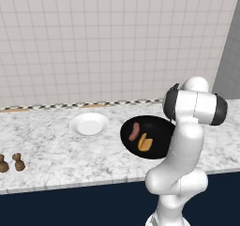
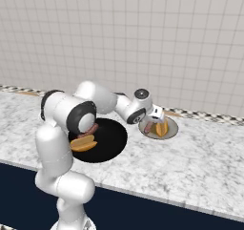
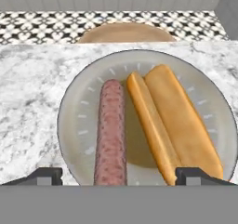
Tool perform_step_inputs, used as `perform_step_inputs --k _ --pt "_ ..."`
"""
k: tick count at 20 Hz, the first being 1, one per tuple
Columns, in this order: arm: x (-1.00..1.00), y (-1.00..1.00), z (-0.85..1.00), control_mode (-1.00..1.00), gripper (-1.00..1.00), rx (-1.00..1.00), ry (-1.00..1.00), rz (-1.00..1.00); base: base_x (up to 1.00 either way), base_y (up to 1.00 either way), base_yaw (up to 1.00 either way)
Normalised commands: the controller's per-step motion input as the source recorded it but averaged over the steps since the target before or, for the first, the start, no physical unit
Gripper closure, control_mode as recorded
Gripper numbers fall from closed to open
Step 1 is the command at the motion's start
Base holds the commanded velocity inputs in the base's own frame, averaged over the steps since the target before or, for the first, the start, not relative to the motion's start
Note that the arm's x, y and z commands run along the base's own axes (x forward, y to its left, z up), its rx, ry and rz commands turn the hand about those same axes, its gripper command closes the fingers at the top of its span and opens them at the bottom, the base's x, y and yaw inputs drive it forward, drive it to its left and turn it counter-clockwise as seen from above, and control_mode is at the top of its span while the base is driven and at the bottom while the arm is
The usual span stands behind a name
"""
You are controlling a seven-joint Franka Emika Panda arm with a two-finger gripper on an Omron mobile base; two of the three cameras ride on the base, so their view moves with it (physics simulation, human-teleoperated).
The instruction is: Place one bun and one sausage from the bowl on each plate.
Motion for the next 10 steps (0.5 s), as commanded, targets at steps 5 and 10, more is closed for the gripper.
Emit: perform_step_inputs --k 5,10 --pt "-0.97 0.88 0.96 -1.00 -1.00 0.06 0.02 0.00 0.00 0.00 0.00" --pt "-0.66 1.00 0.99 -1.00 -1.00 0.09 0.15 0.00 0.00 0.00 0.00"
